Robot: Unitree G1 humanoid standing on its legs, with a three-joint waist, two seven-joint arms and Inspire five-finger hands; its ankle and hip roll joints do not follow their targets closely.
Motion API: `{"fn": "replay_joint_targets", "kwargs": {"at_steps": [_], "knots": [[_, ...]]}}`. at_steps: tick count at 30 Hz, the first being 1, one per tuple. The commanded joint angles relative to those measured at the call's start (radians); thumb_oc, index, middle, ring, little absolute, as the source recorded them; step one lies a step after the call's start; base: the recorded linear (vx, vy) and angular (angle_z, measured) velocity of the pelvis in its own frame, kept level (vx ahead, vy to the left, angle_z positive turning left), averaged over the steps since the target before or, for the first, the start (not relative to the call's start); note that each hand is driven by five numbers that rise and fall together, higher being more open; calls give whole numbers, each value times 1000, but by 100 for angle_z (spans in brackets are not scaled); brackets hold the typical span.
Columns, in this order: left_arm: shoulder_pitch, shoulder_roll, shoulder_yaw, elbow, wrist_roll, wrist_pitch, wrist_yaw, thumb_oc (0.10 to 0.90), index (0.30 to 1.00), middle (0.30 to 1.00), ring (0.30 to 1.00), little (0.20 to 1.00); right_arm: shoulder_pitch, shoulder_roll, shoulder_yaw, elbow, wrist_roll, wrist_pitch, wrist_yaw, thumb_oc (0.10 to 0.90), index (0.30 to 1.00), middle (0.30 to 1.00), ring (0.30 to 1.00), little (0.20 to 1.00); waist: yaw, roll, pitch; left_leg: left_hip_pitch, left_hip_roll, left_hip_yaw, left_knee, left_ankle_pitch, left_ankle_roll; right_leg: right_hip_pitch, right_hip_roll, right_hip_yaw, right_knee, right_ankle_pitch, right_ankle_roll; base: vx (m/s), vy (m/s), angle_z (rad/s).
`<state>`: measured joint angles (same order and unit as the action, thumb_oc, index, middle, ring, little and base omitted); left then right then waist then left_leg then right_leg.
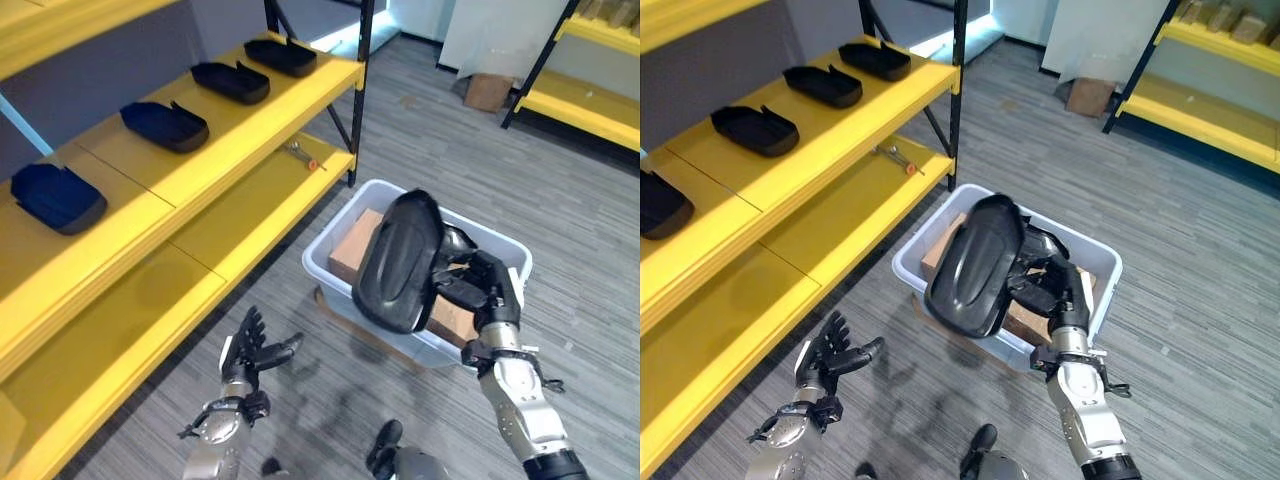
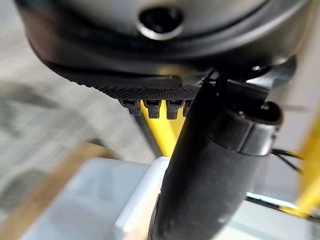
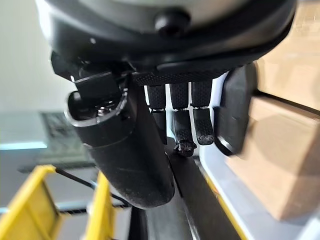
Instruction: Move parts from the plastic box to the shelf.
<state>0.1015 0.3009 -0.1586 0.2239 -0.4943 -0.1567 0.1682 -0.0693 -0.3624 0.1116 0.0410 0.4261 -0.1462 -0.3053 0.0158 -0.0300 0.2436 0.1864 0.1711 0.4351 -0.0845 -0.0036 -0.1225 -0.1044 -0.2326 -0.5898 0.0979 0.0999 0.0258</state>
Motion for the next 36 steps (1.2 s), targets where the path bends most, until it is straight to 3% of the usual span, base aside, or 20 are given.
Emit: {"fn": "replay_joint_targets", "kwargs": {"at_steps": [1, 3, 5, 6, 9, 12, 13, 14, 15, 17, 18, 19, 22, 23, 27, 28, 30, 36], "knots": [[15, 42, 53, -89, 41, -86, -6, 900, 1000, 1000, 1000, 1000, -129, -13, 41, -143, -23, -120, 33, 400, 300, 300, 300, 300, 18, -12, -125, -66, 40, -101, 5, 40, 25, 128, -108, -25, -45, 20, 153, -11, 396, -17], [43, 47, 84, -96, 57, -83, 2, 900, 1000, 1000, 1000, 1000, -164, 17, 70, -120, -32, -104, 44, 400, 300, 300, 300, 300, 47, -33, -126, -68, -24, -136, -1, 2, 64, 141, -161, -29, -46, 63, 185, -16, 416, 26], [58, 48, 101, -103, 68, -85, 6, 900, 1000, 1000, 1000, 1000, -179, 26, 80, -110, -40, -97, 48, 400, 300, 300, 300, 300, 63, -44, -128, -66, -58, -151, -2, -14, 84, 151, -187, -24, -46, 91, 203, 11, 303, 28], [57, 49, 113, -102, 72, -88, 10, 900, 1000, 1000, 1000, 1000, -192, 40, 78, -99, -50, -90, 45, 400, 300, 300, 300, 300, 90, -57, -131, -76, -94, -184, 0, -27, 102, 172, -216, -34, -46, 123, 218, 25, 278, 23], [52, 54, 116, -105, 78, -92, 15, 900, 1000, 1000, 1000, 1000, -196, 46, 71, -87, -65, -87, 36, 400, 300, 300, 300, 300, 109, -68, -131, -86, -132, -222, 1, -36, 123, 199, -245, -49, -48, 159, 228, 32, 231, 70], [37, 58, 112, -94, 88, -91, 24, 900, 1000, 1000, 1000, 1000, -195, 52, 54, -86, -81, -84, 23, 400, 300, 300, 300, 300, 112, -74, -132, -84, -169, -262, 1, -47, 146, 211, -267, -8, 1, 176, 228, 82, 212, 73], [32, 64, 110, -90, 91, -93, 30, 900, 1000, 1000, 1000, 1000, -185, 51, 46, -91, -83, -86, 20, 400, 300, 300, 300, 300, 101, -75, -128, -86, -176, -285, 0, -48, 152, 201, -255, 54, 24, 183, 223, 4, 129, 69], [37, 68, 109, -88, 91, -98, 25, 900, 1000, 1000, 1000, 1000, -171, 44, 40, -100, -85, -87, 25, 400, 300, 300, 300, 300, 71, -72, -118, -92, -189, -312, -1, -29, 165, 164, -214, 191, 26, 174, 190, 4, 126, 59], [38, 67, 109, -88, 91, -98, 25, 900, 1000, 1000, 1000, 1000, -170, 43, 40, -100, -85, -86, 25, 400, 300, 300, 300, 300, 75, -72, -121, -94, -188, -308, -1, -29, 165, 156, -214, 197, 30, 172, 189, -9, 113, 82], [37, 77, 108, -75, 90, -106, 20, 900, 1000, 1000, 1000, 1000, -152, 30, 32, -118, -86, -91, 40, 400, 300, 300, 300, 300, 36, -59, -107, -95, -188, -362, 3, -20, 171, 105, -110, 410, 48, 124, 158, 72, 76, 93], [39, 81, 106, -75, 92, -106, 15, 900, 1000, 1000, 1000, 1000, -139, 23, 31, -127, -85, -91, 51, 400, 300, 300, 300, 300, 27, -55, -100, -97, -190, -381, 6, -15, 175, 81, -60, 473, 76, 93, 150, 118, 77, 54], [34, 85, 100, -73, 93, -104, 9, 900, 1000, 1000, 1000, 1000, -134, 16, 25, -130, -81, -93, 62, 400, 300, 300, 300, 300, 13, -52, -97, -97, -186, -402, 7, -16, 178, 71, 8, 519, 90, 19, 130, 99, 58, 60], [31, 80, 86, -77, 95, -97, -4, 900, 1000, 1000, 1000, 1000, -127, 2, 12, -132, -65, -101, 77, 400, 300, 300, 300, 300, -2, -51, -99, -103, -191, -446, 6, -9, 182, 31, 124, 555, 76, -61, 98, 104, 5, 77], [28, 74, 79, -79, 93, -94, -4, 900, 1000, 1000, 1000, 1000, -132, 0, 13, -132, -64, -106, 80, 400, 300, 300, 300, 300, -7, -54, -99, -101, -198, -456, 4, -9, 183, 2, 161, 557, 56, -56, 91, 116, -24, 50], [21, 62, 66, -80, 86, -89, -6, 900, 1000, 1000, 1000, 1000, -154, -9, 23, -134, -66, -112, 78, 400, 300, 300, 300, 300, -30, -53, -84, -75, -216, -507, 1, -19, 179, -84, 219, 569, -30, 12, 91, 132, -23, 26], [20, 61, 61, -82, 84, -90, -6, 900, 1000, 1000, 1000, 1000, -155, -11, 25, -142, -68, -112, 76, 400, 300, 300, 300, 300, -38, -53, -77, -68, -219, -526, 3, -20, 176, -97, 223, 585, -28, 20, 94, 138, -38, 28], [31, 49, 57, -85, 89, -93, -14, 900, 1000, 1000, 1000, 1000, -126, -14, 23, -159, -51, -116, 92, 400, 300, 300, 300, 300, -38, -64, -90, -60, -230, -546, -1, -28, 167, -26, 213, 580, -88, 24, 84, 156, -109, 66], [51, 45, 51, -91, 74, -92, -23, 900, 1000, 1000, 1000, 1000, -82, -38, -9, -200, -53, -128, 100, 400, 300, 300, 300, 300, -36, -53, -122, -68, -217, -547, 56, -58, 152, 27, 203, 534, -88, -8, 59, 168, -95, 27]]}}
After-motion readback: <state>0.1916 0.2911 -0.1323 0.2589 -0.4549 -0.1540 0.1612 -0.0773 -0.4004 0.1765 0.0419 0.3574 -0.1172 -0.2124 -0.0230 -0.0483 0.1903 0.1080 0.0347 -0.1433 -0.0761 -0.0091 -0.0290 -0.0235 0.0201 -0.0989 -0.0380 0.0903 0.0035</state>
